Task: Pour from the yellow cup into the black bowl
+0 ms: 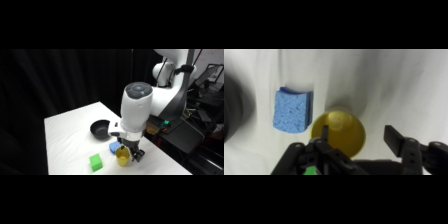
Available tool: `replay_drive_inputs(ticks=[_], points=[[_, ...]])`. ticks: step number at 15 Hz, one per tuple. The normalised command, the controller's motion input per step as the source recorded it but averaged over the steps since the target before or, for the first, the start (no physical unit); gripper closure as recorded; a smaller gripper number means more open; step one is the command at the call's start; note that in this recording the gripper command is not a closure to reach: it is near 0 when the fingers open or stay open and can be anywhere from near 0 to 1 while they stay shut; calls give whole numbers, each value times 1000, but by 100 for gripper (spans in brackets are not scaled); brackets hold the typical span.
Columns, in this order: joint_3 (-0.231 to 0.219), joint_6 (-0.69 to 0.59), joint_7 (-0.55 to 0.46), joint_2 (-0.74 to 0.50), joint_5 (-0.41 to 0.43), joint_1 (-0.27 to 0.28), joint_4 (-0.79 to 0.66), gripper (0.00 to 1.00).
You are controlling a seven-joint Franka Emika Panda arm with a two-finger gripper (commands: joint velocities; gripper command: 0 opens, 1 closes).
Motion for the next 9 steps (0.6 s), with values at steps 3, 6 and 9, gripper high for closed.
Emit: replay_drive_inputs(ticks=[3,6,9], points=[[129,-472,61,-657,-20,-122,-88,0],[161,-423,58,-642,-23,-179,-95,0],[168,-230,55,-366,-56,-203,-61,0]])
